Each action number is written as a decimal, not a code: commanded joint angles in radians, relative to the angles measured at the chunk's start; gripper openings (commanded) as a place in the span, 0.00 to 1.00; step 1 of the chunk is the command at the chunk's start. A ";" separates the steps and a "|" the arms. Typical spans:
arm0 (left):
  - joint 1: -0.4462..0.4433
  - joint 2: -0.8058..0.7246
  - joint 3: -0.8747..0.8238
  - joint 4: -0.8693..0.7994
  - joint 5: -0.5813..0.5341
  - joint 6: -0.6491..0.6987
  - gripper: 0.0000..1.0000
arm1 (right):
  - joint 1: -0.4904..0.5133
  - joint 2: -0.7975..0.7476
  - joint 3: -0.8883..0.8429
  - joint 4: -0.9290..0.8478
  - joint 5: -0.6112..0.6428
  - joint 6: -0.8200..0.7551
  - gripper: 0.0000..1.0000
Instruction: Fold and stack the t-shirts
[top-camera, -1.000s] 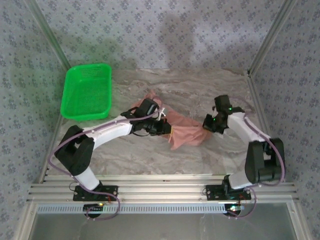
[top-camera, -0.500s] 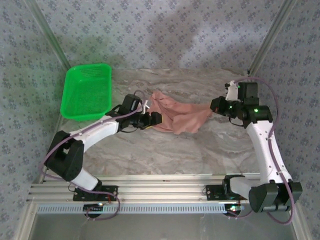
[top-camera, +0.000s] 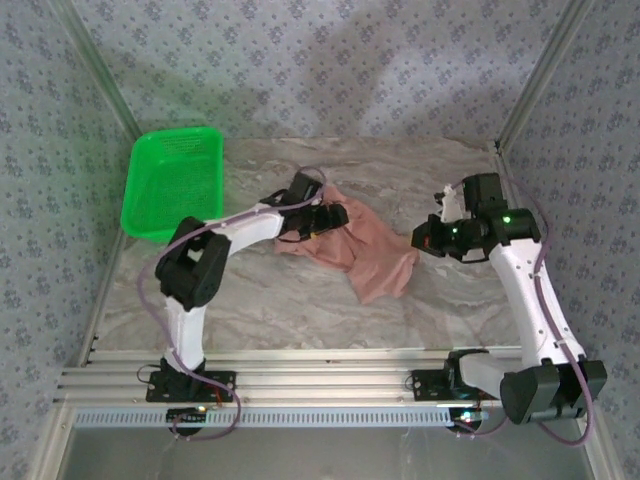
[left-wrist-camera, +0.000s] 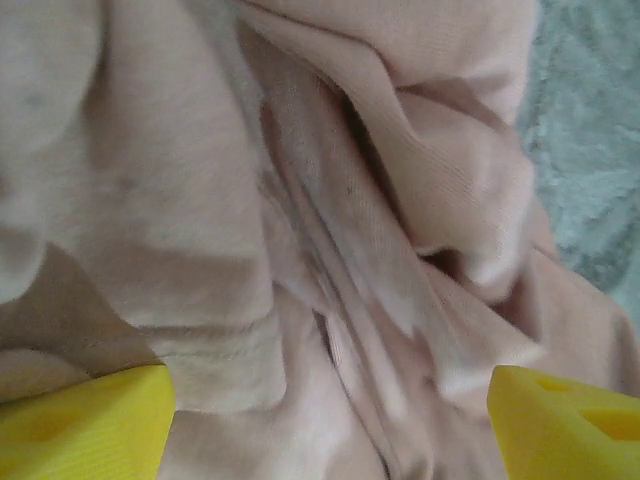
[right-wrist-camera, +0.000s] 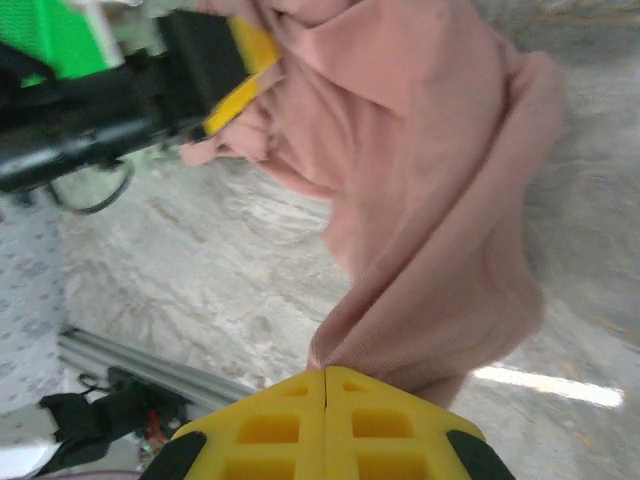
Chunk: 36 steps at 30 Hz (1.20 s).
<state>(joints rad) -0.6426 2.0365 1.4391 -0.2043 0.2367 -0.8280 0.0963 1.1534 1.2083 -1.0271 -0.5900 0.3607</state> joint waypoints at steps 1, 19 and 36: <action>-0.026 0.081 0.093 -0.159 -0.060 0.037 0.81 | 0.028 -0.057 -0.051 0.216 -0.288 0.153 0.00; 0.004 -0.358 -0.147 -0.207 -0.514 0.206 0.00 | -0.080 -0.067 0.067 -0.117 -0.300 0.097 0.00; -0.024 -0.566 -0.068 -0.092 -0.557 0.358 0.00 | -0.067 0.128 0.220 -0.245 0.098 -0.106 0.00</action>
<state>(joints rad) -0.6731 1.5185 1.3529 -0.3321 -0.2634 -0.5224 0.0338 1.1648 1.3163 -0.9127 -0.7612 0.5037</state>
